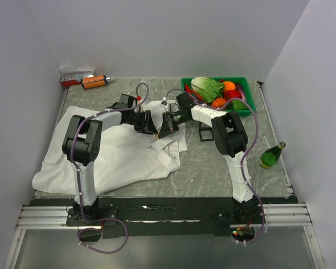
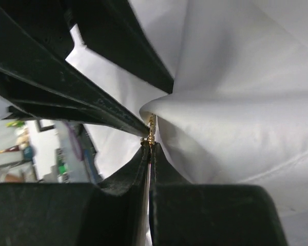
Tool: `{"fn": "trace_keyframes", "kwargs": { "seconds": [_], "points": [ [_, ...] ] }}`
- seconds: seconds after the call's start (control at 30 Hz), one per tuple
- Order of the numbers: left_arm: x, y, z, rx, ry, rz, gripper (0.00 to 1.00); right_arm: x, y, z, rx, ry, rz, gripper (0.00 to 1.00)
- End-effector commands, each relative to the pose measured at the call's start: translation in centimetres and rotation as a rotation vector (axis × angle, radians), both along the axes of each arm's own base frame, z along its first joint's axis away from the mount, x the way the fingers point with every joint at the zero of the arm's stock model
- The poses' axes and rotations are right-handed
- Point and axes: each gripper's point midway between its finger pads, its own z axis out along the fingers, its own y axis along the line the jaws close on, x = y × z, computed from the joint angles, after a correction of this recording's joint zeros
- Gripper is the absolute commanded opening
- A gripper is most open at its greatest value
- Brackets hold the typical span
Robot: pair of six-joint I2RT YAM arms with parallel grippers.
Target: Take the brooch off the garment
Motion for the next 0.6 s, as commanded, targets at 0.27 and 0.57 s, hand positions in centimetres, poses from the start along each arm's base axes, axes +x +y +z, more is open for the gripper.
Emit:
{"fn": "trace_keyframes", "kwargs": {
  "seconds": [0.27, 0.57],
  "points": [
    [-0.8, 2.3, 7.3, -0.261, -0.222, -0.243, 0.52, -0.4, 1.6, 6.7, 0.196, -0.027, 0.065, 0.0],
    [-1.5, -0.2, 6.9, -0.292, -0.278, -0.287, 0.52, -0.2, 0.6, 8.4, 0.157, -0.288, 0.081, 0.0]
  ]
}}
